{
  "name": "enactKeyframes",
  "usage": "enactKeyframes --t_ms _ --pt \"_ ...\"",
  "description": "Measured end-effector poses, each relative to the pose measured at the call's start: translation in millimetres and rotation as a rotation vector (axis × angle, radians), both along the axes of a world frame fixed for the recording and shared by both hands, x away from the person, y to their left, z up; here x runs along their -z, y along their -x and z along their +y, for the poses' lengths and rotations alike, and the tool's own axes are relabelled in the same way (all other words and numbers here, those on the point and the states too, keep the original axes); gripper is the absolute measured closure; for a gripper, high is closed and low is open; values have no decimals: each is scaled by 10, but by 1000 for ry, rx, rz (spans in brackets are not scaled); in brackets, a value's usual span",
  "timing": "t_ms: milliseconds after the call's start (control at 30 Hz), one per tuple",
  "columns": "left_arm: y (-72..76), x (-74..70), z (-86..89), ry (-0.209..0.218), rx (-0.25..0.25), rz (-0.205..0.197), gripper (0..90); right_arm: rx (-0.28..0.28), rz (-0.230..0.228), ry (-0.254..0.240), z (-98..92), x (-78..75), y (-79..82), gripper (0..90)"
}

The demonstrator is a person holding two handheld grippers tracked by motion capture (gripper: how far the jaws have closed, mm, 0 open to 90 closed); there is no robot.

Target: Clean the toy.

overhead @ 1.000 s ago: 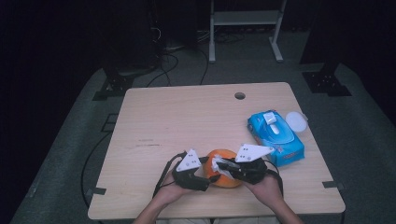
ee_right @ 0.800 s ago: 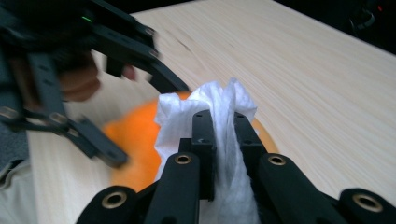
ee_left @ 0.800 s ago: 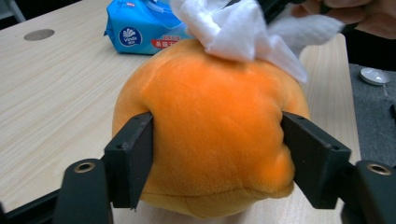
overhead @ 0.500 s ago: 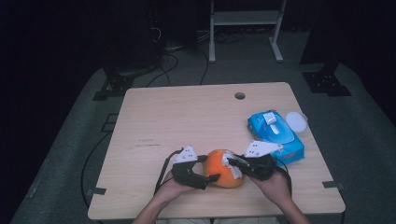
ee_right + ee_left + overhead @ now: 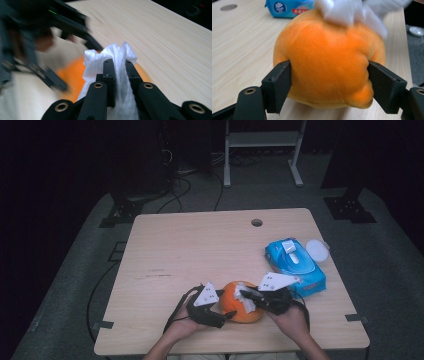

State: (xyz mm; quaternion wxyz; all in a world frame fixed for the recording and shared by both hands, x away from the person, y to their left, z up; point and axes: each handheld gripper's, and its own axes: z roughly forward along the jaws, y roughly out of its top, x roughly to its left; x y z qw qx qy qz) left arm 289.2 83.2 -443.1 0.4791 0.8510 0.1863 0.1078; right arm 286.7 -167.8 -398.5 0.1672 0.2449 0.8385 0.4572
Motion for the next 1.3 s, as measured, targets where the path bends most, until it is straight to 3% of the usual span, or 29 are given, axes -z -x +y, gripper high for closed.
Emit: enactKeyframes --t_ms 100,200,267,367,567,700,767,800,867,900,1000,1067,1133,1300 --pt "-10 -27 14 15 13 10 214 33 40 -30 -168 45 -52 819" --pt "3 -91 -28 43 22 -9 128 17 20 -26 -95 50 -27 819" --pt "10 -88 -61 29 13 -19 121 -23 24 -44 -12 55 -2 818" --pt "-4 -53 -15 28 7 -11 164 -35 -8 -4 95 60 39 818" --pt "-45 0 64 26 -24 33 217 15 56 -25 -91 116 -58 818" --pt "-36 -87 40 56 -5 0 141 20 61 -36 -89 121 -42 818" --pt "-32 -120 18 85 -7 -12 120 -16 58 -60 -41 121 -24 817" --pt "-35 -119 -1 78 -15 -13 129 -39 62 -77 -2 118 -12 817" --pt "-37 -80 -10 51 -24 -20 174 -50 36 -49 79 98 19 816" --pt "-44 -61 7 62 -28 -6 190 -47 24 -33 92 91 19 817" --pt "-60 -35 47 61 -40 4 223 -26 58 -53 19 120 -25 817" --pt "-64 -25 62 63 -50 7 232 2 63 -38 -42 151 -53 817" --pt "-69 -21 76 55 -53 4 240 27 60 -17 -101 191 -91 817" --pt "-69 -100 82 63 -37 -15 210 51 84 -37 -149 215 -116 816"
